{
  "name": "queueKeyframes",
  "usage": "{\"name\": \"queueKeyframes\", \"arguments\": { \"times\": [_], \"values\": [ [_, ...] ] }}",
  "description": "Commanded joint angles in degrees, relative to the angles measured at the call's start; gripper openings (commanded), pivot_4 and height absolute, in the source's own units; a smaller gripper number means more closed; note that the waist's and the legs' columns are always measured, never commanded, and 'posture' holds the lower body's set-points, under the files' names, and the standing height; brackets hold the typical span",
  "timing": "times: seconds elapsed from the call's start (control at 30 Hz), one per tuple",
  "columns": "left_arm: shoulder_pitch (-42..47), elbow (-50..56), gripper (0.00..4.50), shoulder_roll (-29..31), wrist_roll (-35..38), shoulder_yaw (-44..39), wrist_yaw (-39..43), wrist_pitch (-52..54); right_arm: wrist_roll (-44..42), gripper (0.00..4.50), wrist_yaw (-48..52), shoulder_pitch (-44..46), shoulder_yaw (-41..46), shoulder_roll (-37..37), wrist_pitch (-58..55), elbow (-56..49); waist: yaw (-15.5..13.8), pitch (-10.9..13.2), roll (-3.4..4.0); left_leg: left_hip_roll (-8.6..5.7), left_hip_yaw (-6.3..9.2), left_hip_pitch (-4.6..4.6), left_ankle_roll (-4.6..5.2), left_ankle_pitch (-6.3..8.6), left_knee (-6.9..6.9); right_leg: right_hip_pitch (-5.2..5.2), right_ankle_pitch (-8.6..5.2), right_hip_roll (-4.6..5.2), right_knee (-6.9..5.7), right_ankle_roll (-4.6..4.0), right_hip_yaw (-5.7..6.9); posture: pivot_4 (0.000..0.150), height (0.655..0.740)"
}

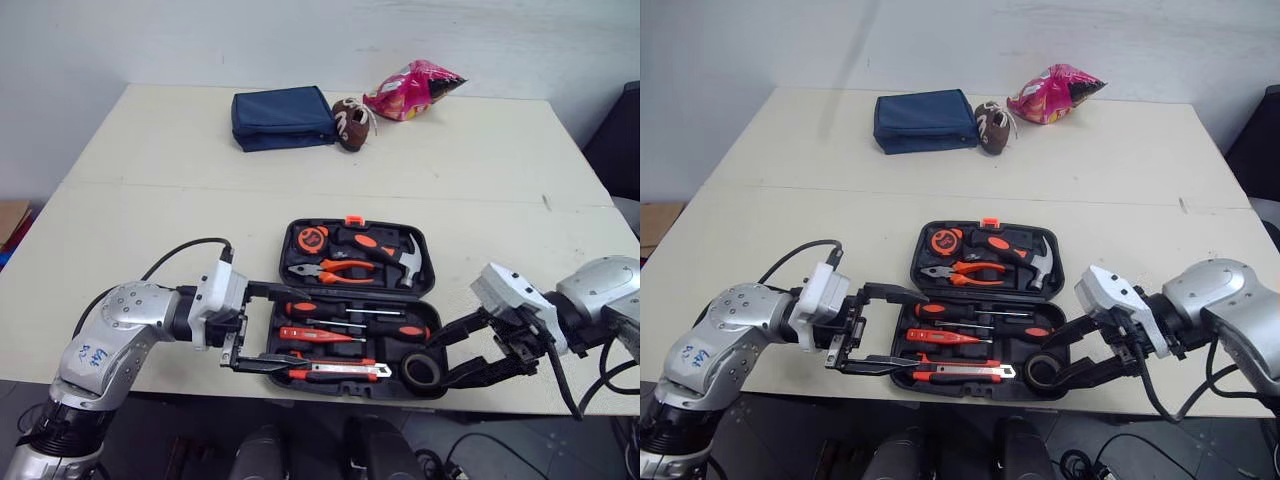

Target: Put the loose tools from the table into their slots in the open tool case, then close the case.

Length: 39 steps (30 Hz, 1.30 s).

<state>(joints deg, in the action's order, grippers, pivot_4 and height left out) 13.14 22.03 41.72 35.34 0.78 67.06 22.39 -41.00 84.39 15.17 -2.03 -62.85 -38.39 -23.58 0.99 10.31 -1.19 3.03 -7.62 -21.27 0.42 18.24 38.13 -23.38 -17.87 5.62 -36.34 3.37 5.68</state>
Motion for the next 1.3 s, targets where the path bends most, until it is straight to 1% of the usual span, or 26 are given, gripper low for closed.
{"name": "queueKeyframes", "arguments": {
  "times": [0.03,0.07,0.1,0.13,0.17,0.2,0.27,0.47,0.53,0.6,0.67,0.77,0.87,0.9,0.97,1.0,1.07,1.1,1.13,1.17,1.23,1.27,1.3],
  "values": [
    [0.5,0.2,4.5,0.2,-0.3,-0.7,0.4,-1.3,2.1,2.07,-1.4,-4.0,-0.1,4.5,6.7,-0.9,-0.2,0.0,0.0,0.0,0.0,-0.01,-0.06,-0.03,0.0,-0.01,0.0,0.0,0.01,0.0,0.02,0.15,0.74],
    [0.3,0.2,4.5,0.1,-0.4,-0.7,0.4,-1.4,4.6,1.77,-1.7,-5.7,-0.8,6.3,10.6,0.1,-0.3,0.0,0.0,-0.01,0.0,-0.03,-0.08,-0.04,-0.01,-0.02,0.0,0.0,0.01,0.0,0.03,0.15,0.74],
    [0.2,0.1,4.5,0.1,-0.5,-0.7,0.3,-1.5,6.4,1.32,-1.7,-6.8,-1.3,7.5,13.2,0.9,-0.4,0.0,0.01,-0.01,0.0,-0.04,-0.08,-0.05,-0.01,-0.01,0.0,0.0,0.02,0.0,0.05,0.15,0.74],
    [0.0,0.1,4.5,0.0,-0.6,-0.7,0.2,-1.7,8.9,0.79,-1.9,-7.6,-2.0,8.9,16.7,2.6,-0.6,0.0,0.01,-0.03,-0.03,-0.03,-0.08,-0.05,0.01,-0.02,0.0,0.0,0.01,0.0,0.04,0.15,0.74],
    [-0.7,0.4,4.5,-0.3,-0.6,-1.0,-0.6,-1.7,12.5,0.26,-1.5,-8.6,-3.4,10.6,22.4,6.7,-0.7,0.0,0.0,-0.05,-0.03,-0.03,-0.08,-0.05,0.01,-0.01,0.01,0.0,0.01,0.01,0.03,0.15,0.74],
    [-1.1,0.6,4.5,-0.5,-0.6,-1.2,-1.1,-1.8,14.9,0.06,-1.0,-9.1,-4.3,11.8,26.4,9.8,-0.8,0.0,0.0,-0.05,-0.03,-0.01,-0.08,-0.05,0.03,0.02,0.01,-0.01,0.01,0.03,0.03,0.15,0.74],
    [-1.9,0.8,4.5,-0.6,-0.7,-1.5,-1.8,-1.9,17.7,0.06,-0.1,-10.2,-5.7,13.1,31.2,13.9,-0.9,0.0,0.01,-0.09,-0.05,0.0,-0.07,-0.05,0.05,0.02,0.02,0.01,0.0,0.04,0.03,0.15,0.74],
    [-3.3,1.0,4.5,0.1,-1.3,-2.1,-2.9,-2.1,21.6,0.06,1.1,-11.3,-8.8,14.2,36.2,23.1,-0.9,0.0,-0.04,-0.08,0.0,0.12,-0.07,-0.06,0.05,0.17,0.02,0.01,0.03,0.04,0.07,0.15,0.74],
    [-3.3,1.0,4.5,0.2,-1.3,-2.2,-3.1,-2.0,21.6,0.06,1.0,-11.2,-8.8,14.6,36.7,25.8,-0.9,-0.1,-0.08,-0.06,0.17,0.25,-0.07,-0.05,0.05,0.46,0.02,0.01,0.2,0.04,0.21,0.15,0.74],
    [-3.4,1.1,4.5,0.2,-1.3,-2.5,-3.7,-1.6,18.6,0.06,3.1,-11.9,-7.7,14.6,35.7,27.2,-1.0,-0.1,-0.17,-0.02,0.34,0.45,-0.05,0.02,0.03,0.83,0.02,0.01,0.38,0.04,0.35,0.15,0.74],
    [-3.6,0.9,4.5,0.0,-0.9,-3.3,-5.0,-1.0,14.9,0.06,3.0,-12.4,-5.7,14.3,32.3,25.3,-1.2,-0.2,-0.25,-0.03,0.39,0.58,0.0,0.11,0.02,1.0,0.02,0.07,0.42,0.04,0.36,0.15,0.74],
    [-3.5,-1.4,4.5,-1.1,-0.4,-5.7,-8.0,-0.3,7.8,0.06,-0.9,-12.7,-0.8,13.8,24.3,19.2,-1.8,-0.2,-0.24,-0.08,0.46,0.54,0.03,0.12,0.02,0.98,0.02,0.23,0.44,0.04,0.39,0.15,0.74],
    [-3.3,-5.4,4.5,-0.4,-2.9,-7.5,-9.8,-1.1,2.2,0.06,-1.9,-14.3,4.6,10.1,18.3,11.6,-2.3,0.0,0.08,-0.15,0.51,0.32,0.06,0.12,0.04,0.81,0.03,0.34,0.44,0.06,0.43,0.15,0.74],
    [-3.1,-6.9,4.5,-0.5,-4.0,-8.1,-10.9,-1.7,-1.2,0.06,-2.8,-14.4,7.1,8.5,14.5,9.1,-2.3,0.1,0.21,-0.21,0.54,0.17,0.1,0.1,0.04,0.68,0.03,0.4,0.42,0.06,0.47,0.15,0.74],
    [-2.4,-10.5,3.98,-0.9,-5.7,-9.1,-13.3,-1.8,-6.0,0.0,-5.2,-13.6,11.9,6.8,9.4,6.9,-2.3,0.1,0.24,-0.22,0.55,0.08,0.1,0.09,0.01,0.6,0.04,0.41,0.41,0.07,0.52,0.15,0.74],
    [-2.4,-11.9,3.77,-0.7,-6.9,-8.7,-13.6,-2.1,-6.4,0.0,-6.2,-13.0,13.6,6.1,8.1,7.3,-2.2,0.1,0.27,-0.2,0.58,0.09,0.1,0.09,0.0,0.6,0.03,0.39,0.4,0.06,0.58,0.15,0.74],
    [-2.3,-13.2,2.77,-0.7,-8.7,-7.6,-13.7,-2.9,-5.3,0.0,-7.4,-12.4,15.2,5.9,7.8,8.8,-2.2,0.2,0.25,-0.18,0.58,0.11,0.26,0.17,-0.03,0.61,0.03,0.34,0.39,0.06,0.59,0.15,0.74],
    [-1.9,-13.7,2.37,-1.3,-9.3,-7.0,-14.2,-3.1,-3.5,0.0,-8.0,-12.0,15.6,5.9,8.9,10.8,-2.2,0.2,0.25,-0.17,0.58,0.1,0.31,0.2,-0.03,0.61,0.03,0.32,0.4,0.06,0.6,0.15,0.74],
    [-1.3,-14.2,1.95,-2.0,-10.4,-5.7,-14.8,-3.2,0.3,0.0,-8.9,-11.1,15.4,6.2,12.0,14.9,-2.2,0.2,0.25,-0.18,0.58,0.09,0.32,0.21,-0.04,0.61,0.03,0.32,0.41,0.06,0.61,0.15,0.74],
    [-0.7,-14.8,1.48,-2.7,-11.9,-4.2,-15.3,-3.6,4.4,0.0,-9.3,-10.2,14.7,6.3,16.1,19.5,-2.3,0.1,0.25,-0.19,0.57,0.09,0.33,0.22,-0.04,0.61,0.03,0.33,0.43,0.06,0.61,0.15,0.74],
    [0.6,-16.5,0.67,-3.9,-14.2,-1.9,-16.1,-3.7,11.2,0.0,-9.4,-8.4,12.6,6.5,23.8,27.3,-2.5,0.1,0.25,-0.31,0.53,0.06,0.34,0.17,0.0,0.62,0.06,0.38,0.43,0.11,0.61,0.15,0.74],
    [1.2,-17.3,0.29,-4.4,-14.8,-1.0,-16.2,-3.5,12.8,0.0,-10.0,-7.3,12.3,7.2,25.7,30.1,-2.5,0.1,0.25,-0.36,0.5,0.05,0.27,0.1,0.0,0.62,0.08,0.41,0.45,0.15,0.61,0.15,0.74],
    [1.8,-17.8,0.06,-4.7,-15.4,0.0,-15.8,-3.5,13.5,0.0,-10.2,-6.3,12.0,7.8,26.4,32.2,-2.4,0.1,0.25,-0.36,0.48,0.04,0.21,0.06,0.0,0.62,0.08,0.4,0.47,0.16,0.6,0.15,0.74]
  ]
}}
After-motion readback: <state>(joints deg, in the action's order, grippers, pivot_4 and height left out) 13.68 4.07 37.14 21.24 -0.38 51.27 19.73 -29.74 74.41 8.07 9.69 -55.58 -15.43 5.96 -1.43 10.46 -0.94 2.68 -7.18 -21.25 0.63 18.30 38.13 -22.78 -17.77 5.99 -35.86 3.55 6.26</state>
